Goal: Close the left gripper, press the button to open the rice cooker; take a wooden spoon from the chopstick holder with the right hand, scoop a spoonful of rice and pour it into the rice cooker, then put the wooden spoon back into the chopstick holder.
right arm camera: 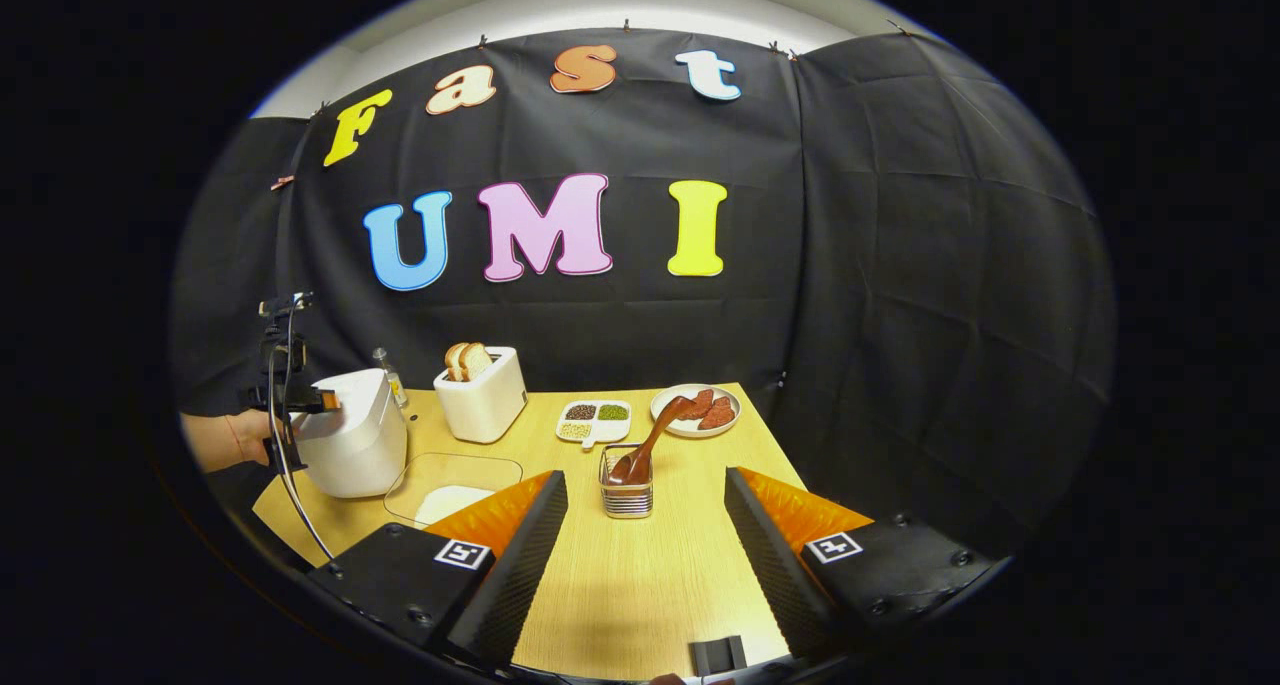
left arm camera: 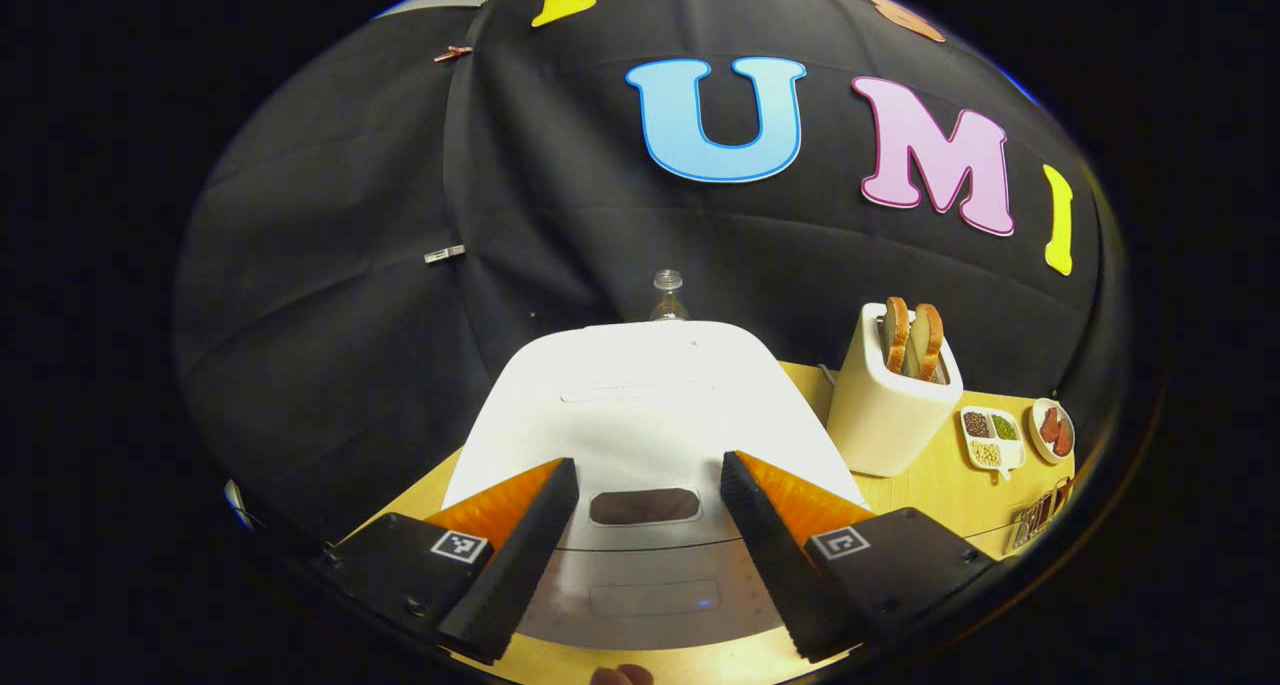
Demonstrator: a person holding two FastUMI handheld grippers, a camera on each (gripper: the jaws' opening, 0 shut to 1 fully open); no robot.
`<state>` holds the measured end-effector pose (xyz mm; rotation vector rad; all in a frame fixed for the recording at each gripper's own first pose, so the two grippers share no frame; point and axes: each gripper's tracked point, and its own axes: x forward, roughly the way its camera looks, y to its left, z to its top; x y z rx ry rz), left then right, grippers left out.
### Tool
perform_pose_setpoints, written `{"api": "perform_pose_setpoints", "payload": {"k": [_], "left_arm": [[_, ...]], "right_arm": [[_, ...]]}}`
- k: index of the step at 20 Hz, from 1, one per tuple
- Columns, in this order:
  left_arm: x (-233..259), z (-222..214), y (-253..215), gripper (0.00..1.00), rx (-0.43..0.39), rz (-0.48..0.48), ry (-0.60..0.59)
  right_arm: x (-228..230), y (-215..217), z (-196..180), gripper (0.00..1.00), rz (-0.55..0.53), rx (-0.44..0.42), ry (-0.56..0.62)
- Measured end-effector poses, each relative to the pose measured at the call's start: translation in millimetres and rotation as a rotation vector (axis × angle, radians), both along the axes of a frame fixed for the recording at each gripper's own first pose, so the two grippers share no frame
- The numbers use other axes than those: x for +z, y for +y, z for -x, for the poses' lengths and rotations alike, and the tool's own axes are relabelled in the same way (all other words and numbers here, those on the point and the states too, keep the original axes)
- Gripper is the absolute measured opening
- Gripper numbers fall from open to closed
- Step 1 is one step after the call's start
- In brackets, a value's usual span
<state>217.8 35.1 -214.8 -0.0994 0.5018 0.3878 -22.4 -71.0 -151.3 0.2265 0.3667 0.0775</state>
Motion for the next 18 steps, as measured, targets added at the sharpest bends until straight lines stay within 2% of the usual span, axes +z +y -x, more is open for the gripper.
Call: {"api": "perform_pose_setpoints", "payload": {"k": [4, 11, 15, 18], "left_arm": [[-0.7, -0.4, -0.7, 1.00, -0.001, -0.003, -0.010], [4.6, -3.3, 1.6, 1.00, -0.051, -0.013, -0.032], [23.9, 0.1, 5.6, 0.97, -0.071, -0.011, -0.076], [46.3, 5.7, 0.4, 0.97, -0.117, -0.026, -0.128]], "right_arm": [[2.4, 1.7, -1.7, 0.99, -0.008, 0.000, -0.007], [9.5, 10.1, -2.1, 0.99, 0.000, 0.024, -0.027], [14.7, 13.9, -1.7, 0.99, 0.013, 0.038, -0.042], [16.3, 25.4, -5.7, 0.98, 0.019, 0.053, -0.047]]}}
